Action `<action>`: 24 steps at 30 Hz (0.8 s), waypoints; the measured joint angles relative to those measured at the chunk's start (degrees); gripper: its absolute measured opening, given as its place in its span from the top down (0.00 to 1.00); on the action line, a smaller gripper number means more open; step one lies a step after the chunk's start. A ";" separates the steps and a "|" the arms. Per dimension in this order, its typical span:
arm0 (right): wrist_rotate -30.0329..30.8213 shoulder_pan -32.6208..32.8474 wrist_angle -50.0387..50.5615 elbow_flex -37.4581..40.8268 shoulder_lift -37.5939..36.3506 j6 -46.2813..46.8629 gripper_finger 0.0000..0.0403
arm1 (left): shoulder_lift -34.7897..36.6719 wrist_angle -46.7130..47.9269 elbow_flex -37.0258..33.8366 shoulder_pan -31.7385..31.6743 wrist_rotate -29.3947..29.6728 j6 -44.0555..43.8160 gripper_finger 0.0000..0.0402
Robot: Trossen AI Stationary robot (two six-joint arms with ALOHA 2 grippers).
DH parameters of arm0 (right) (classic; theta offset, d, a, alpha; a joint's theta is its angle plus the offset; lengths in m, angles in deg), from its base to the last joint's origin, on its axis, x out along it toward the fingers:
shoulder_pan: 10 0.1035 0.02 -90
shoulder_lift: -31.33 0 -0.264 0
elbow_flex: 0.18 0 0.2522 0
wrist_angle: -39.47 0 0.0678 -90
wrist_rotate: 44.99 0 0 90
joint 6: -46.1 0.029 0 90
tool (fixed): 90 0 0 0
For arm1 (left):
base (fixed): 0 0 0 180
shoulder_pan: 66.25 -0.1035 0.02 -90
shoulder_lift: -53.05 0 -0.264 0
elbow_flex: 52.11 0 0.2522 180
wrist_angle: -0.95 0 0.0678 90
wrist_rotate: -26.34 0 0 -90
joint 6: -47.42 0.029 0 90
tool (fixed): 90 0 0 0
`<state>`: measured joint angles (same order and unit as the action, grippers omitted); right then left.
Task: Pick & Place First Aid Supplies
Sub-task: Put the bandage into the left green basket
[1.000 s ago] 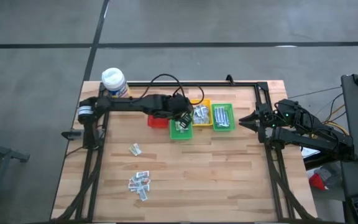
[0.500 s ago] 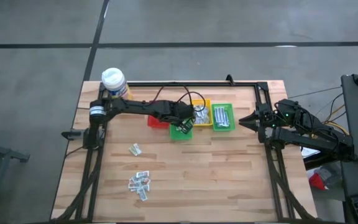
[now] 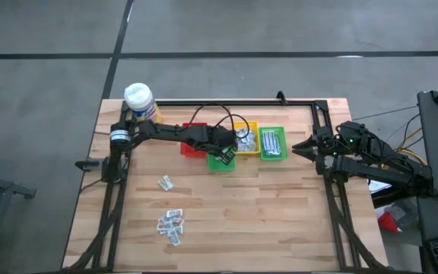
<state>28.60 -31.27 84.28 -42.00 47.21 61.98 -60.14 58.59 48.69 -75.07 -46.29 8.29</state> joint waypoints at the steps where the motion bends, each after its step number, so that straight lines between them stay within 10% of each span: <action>1: 0.00 0.00 0.00 0.00 0.01 0.00 0.80 | 0.00 0.00 0.00 0.00 0.00 0.00 1.00; 24: 0.00 0.00 0.00 0.00 0.02 0.11 0.79 | 7.20 2.71 2.19 0.30 -6.35 3.08 0.61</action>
<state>28.60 -31.27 84.28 -42.00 47.23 62.09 -52.94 61.29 50.88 -74.77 -52.64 11.37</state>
